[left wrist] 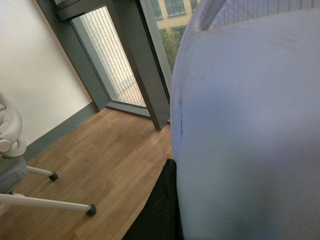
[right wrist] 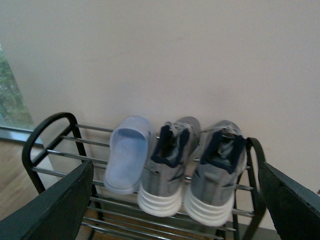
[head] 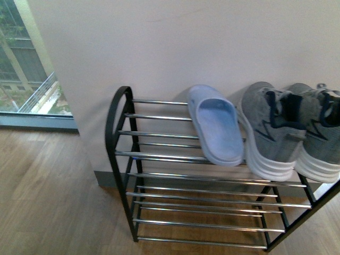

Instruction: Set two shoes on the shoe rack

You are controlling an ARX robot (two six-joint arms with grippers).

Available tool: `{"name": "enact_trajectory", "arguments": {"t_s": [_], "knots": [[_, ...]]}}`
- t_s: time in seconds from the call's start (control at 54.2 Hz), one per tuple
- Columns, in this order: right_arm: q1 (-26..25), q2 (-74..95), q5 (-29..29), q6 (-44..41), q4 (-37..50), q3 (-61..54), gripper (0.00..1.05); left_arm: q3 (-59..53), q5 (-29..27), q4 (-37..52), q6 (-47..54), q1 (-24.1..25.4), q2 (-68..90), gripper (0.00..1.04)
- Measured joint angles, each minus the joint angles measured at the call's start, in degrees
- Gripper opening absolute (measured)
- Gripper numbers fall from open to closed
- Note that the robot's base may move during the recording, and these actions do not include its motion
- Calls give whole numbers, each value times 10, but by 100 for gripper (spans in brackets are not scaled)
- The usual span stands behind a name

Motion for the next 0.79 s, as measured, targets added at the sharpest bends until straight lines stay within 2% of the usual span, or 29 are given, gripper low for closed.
{"name": "enact_trajectory", "arguments": {"t_s": [0.055, 0.111, 0.166, 0.203, 0.277, 0.351, 0.462, 0.517, 0.794], "knots": [[0, 0, 2, 0, 0, 0, 95, 0, 0, 0, 0, 0, 0, 2], [0, -1, 2, 0, -1, 0, 95, 10, 30, -41, -34, 2, 0, 2], [1, -1, 7, 2, -2, 0, 95, 50, 109, -147, -136, 15, 25, 2], [1, -1, 6, 2, -2, 0, 95, 69, 152, -180, -183, 24, 49, 2], [1, -1, 5, 2, -2, 0, 95, 102, 233, -171, -311, 55, 126, 2], [1, -1, 5, 2, -2, 0, 95, 179, 354, -137, -425, 93, 252, 2], [2, -1, 4, 2, -2, 0, 95, 315, 463, -151, -451, 129, 435, 2], [2, 0, 4, 2, -2, 0, 95, 376, 490, -170, -444, 141, 521, 2], [2, -1, 4, 2, -2, 0, 95, 669, 506, -283, -287, 137, 816, 2]]}}
